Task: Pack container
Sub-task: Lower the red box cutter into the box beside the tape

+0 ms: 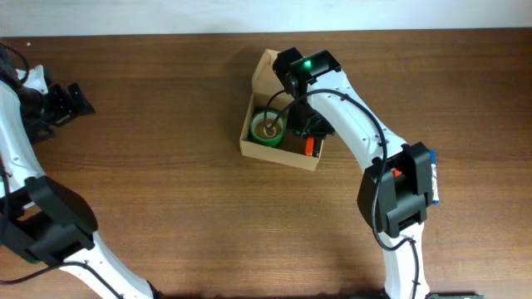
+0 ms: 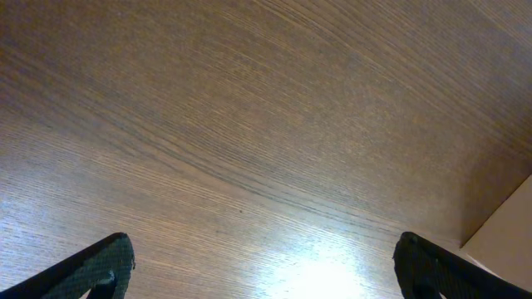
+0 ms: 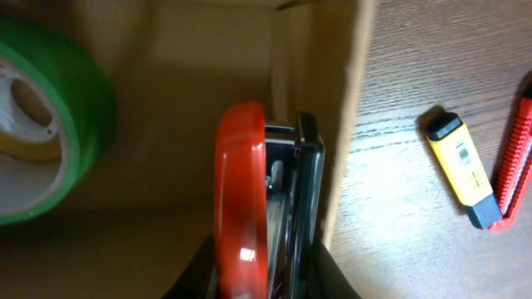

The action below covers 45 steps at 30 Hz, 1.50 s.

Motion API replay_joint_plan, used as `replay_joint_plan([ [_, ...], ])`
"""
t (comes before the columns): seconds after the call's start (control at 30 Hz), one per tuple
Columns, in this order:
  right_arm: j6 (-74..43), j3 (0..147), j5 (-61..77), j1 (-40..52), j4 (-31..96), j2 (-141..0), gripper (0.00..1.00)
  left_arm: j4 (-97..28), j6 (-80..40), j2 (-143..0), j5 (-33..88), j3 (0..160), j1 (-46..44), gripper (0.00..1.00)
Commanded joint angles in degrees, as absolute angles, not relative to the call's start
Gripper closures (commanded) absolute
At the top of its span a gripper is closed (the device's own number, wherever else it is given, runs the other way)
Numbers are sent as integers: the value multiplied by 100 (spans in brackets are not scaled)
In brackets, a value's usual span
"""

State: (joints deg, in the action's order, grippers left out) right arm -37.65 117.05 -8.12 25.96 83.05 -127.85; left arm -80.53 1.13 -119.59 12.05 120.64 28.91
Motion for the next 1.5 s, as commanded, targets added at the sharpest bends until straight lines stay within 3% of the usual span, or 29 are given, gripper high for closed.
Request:
replay_joint_plan([
  [0.0,-3771,11454,-753,2613,8208,-12790,96,-8053,222,-11924,1264,12036,2904,1],
  [1.47,-4401,11367,3,2432,7671,-13255,95,-8053,222,-11924,1264,12036,2904,0],
])
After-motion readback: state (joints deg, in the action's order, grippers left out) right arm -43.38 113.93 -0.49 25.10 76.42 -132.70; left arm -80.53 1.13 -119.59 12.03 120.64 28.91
